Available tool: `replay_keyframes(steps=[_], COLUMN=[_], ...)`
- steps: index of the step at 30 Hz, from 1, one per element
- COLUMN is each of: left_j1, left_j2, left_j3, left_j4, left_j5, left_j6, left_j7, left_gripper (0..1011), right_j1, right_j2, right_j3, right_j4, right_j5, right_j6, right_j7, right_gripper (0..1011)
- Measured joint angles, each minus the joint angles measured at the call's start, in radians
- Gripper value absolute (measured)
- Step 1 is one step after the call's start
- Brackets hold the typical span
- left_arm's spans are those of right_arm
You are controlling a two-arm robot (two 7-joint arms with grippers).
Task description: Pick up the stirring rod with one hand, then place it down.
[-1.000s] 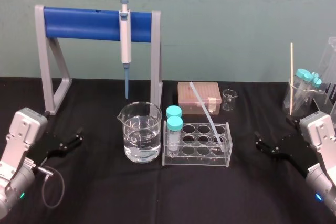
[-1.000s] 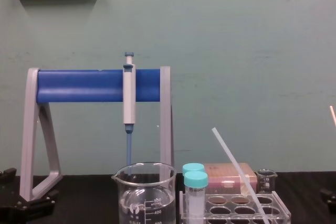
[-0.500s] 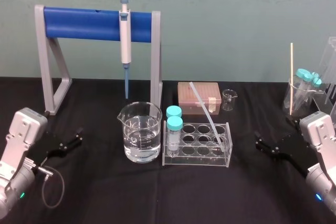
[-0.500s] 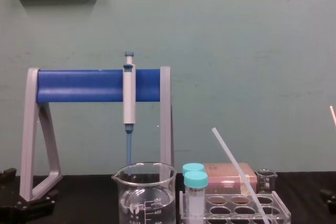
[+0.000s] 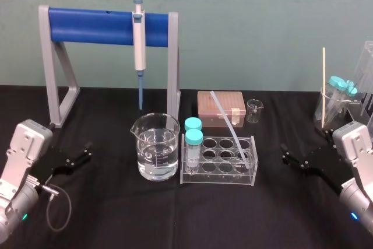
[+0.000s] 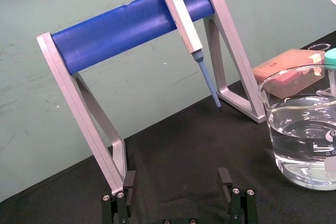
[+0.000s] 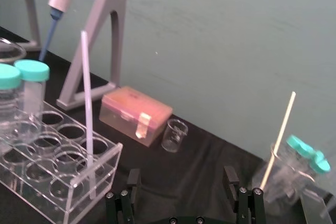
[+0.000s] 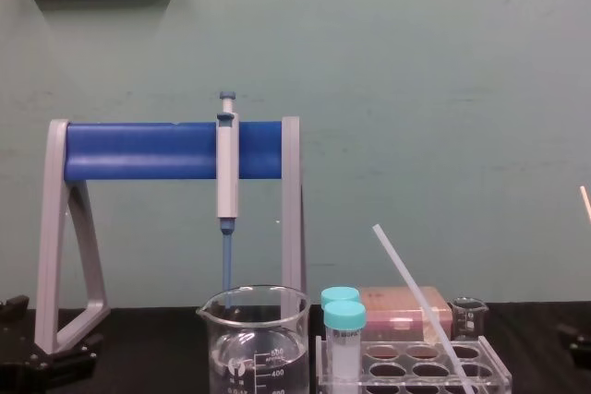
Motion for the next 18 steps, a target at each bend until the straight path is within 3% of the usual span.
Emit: replay_keyframes(steps=[9, 18], left_j1=[0.0, 0.0], left_j2=[0.0, 0.0], left_j3=[0.0, 0.0], left_j4=[0.0, 0.0], left_j5=[0.0, 0.0], left_j6=[0.0, 0.0], left_j7=[0.0, 0.0], left_gripper=[1000, 1000], right_j1=[0.052, 0.133], right_j2=[-0.005, -0.027], right_j3=[0.014, 0.001], right_j4=[0.031, 0.1], right_j5=[0.031, 0.057], right_j6=[-0.044, -0.058], right_j7=[0.136, 0.295], right_gripper=[1003, 1003])
